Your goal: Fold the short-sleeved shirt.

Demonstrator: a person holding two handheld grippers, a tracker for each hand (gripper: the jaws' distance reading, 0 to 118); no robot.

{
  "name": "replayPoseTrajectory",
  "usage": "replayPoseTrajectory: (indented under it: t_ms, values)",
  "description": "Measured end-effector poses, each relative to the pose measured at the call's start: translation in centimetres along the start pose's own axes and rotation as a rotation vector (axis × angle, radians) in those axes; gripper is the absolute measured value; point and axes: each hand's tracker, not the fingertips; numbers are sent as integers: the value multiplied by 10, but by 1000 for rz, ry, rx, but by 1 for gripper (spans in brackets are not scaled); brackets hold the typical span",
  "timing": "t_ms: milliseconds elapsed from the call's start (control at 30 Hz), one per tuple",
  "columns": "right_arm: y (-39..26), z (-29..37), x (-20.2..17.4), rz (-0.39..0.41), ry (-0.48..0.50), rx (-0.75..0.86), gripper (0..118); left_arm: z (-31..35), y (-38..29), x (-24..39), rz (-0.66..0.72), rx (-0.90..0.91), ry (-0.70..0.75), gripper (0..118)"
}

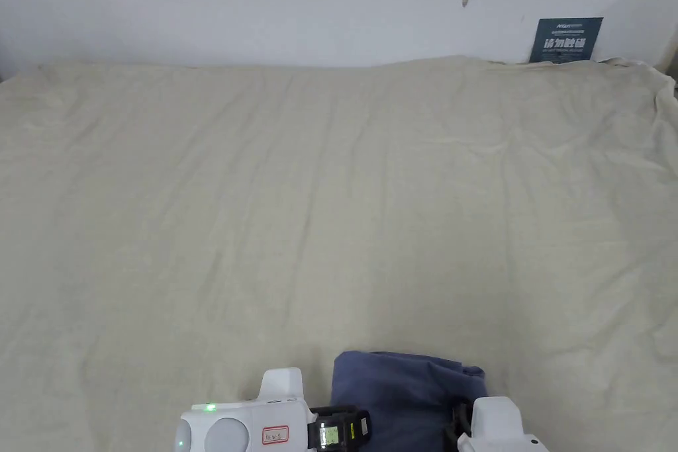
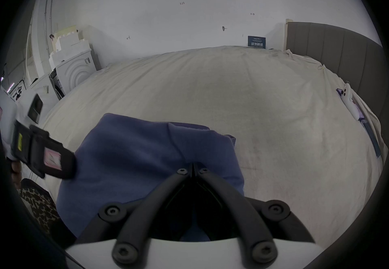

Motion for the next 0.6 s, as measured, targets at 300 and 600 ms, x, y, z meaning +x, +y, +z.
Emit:
replayPoseTrajectory:
  t_ms: [300, 600]
  values:
    - [1, 0, 3, -5, 14, -10, 0, -20, 22, 0, 18, -64, -110, 74]
    - [10, 5, 6, 14, 42, -35, 0, -12, 19, 8, -31, -64, -86, 26]
